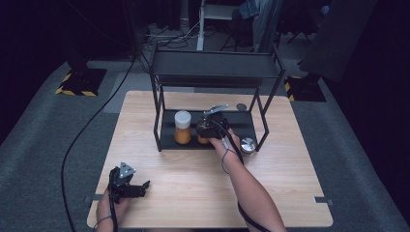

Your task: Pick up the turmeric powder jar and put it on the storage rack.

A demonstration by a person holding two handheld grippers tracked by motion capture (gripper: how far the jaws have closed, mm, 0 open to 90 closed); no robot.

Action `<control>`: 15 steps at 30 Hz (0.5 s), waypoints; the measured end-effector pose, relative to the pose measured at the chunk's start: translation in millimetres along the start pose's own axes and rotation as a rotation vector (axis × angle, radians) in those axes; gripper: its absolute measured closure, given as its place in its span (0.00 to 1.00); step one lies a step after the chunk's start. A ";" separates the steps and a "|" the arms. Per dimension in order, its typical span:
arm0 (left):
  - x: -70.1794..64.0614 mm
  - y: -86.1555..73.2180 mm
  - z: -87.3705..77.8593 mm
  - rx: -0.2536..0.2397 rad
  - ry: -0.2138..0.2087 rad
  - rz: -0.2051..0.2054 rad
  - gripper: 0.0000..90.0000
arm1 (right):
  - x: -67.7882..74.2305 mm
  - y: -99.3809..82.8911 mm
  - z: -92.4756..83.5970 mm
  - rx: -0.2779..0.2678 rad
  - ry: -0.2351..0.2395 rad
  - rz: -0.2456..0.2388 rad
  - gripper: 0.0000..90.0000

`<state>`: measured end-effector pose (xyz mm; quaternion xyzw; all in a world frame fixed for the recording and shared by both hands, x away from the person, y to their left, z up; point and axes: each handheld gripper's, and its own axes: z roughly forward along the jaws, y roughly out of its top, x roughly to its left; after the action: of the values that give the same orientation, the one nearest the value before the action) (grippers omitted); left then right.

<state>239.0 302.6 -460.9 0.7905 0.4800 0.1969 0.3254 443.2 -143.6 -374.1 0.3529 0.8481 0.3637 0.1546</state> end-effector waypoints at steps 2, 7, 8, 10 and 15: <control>0.0 0.0 0.0 0.000 0.000 0.000 0.06 | 0.6 -0.1 3.0 0.006 -0.001 0.002 0.35; 0.0 0.0 0.0 0.000 0.000 0.001 0.06 | -0.1 -3.5 8.3 0.005 -0.001 0.014 0.35; 0.0 0.0 0.0 0.000 0.000 0.000 0.06 | -0.3 -4.5 9.0 0.003 -0.002 0.017 0.35; -0.2 -0.3 0.1 -0.002 0.000 -0.002 0.06 | -1.2 -7.3 9.4 -0.006 -0.001 0.026 0.35; 0.0 -0.1 0.0 -0.001 0.000 0.000 0.06 | -2.0 -7.8 9.6 -0.007 -0.003 0.026 0.35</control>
<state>238.9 302.6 -461.0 0.7905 0.4798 0.1971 0.3256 445.8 -144.0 -386.4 0.3641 0.8418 0.3683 0.1523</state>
